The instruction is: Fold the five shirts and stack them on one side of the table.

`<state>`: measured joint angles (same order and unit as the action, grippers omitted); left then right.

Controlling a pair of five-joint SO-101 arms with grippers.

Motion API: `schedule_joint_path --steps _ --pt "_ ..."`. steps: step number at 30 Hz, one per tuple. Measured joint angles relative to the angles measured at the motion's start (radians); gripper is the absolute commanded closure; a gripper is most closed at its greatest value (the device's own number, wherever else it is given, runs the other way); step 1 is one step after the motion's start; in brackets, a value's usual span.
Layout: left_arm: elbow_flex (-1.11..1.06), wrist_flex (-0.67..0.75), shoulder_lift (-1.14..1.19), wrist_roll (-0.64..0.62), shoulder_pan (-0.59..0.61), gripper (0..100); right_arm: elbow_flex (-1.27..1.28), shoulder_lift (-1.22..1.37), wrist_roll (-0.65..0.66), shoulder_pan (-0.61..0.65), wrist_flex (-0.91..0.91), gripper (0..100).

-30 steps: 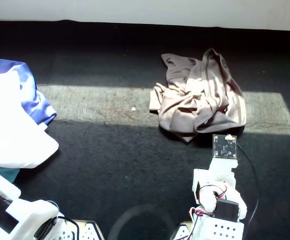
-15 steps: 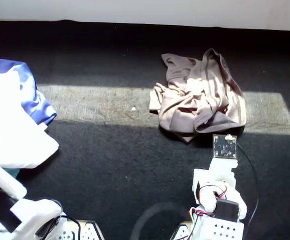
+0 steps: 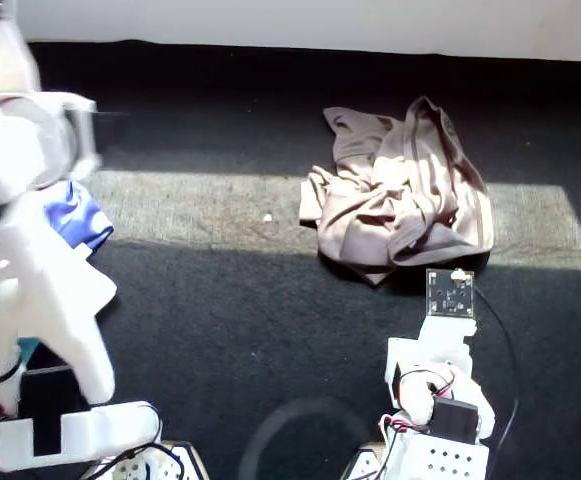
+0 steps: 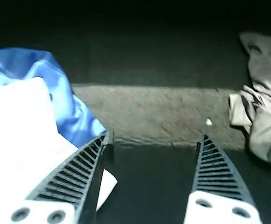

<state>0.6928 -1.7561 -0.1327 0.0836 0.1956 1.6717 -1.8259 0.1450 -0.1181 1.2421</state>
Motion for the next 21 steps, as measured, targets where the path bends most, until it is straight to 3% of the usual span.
schedule_joint_path --steps 3,8,14,21 --pt "-0.199 0.057 0.0 -0.031 -0.166 73 0.0 0.0 0.0 0.0 0.0 99.1" --pt "-0.586 0.333 0.002 -0.052 -0.408 73 0.0 -0.002 0.0 0.0 -0.003 99.1" --pt "-0.893 0.647 0.003 -0.063 -0.545 73 0.0 -0.002 0.006 0.0 -0.044 99.0" --pt "-0.994 0.786 0.003 -0.206 -0.591 72 0.0 -0.002 0.37 -0.137 -0.175 99.0"
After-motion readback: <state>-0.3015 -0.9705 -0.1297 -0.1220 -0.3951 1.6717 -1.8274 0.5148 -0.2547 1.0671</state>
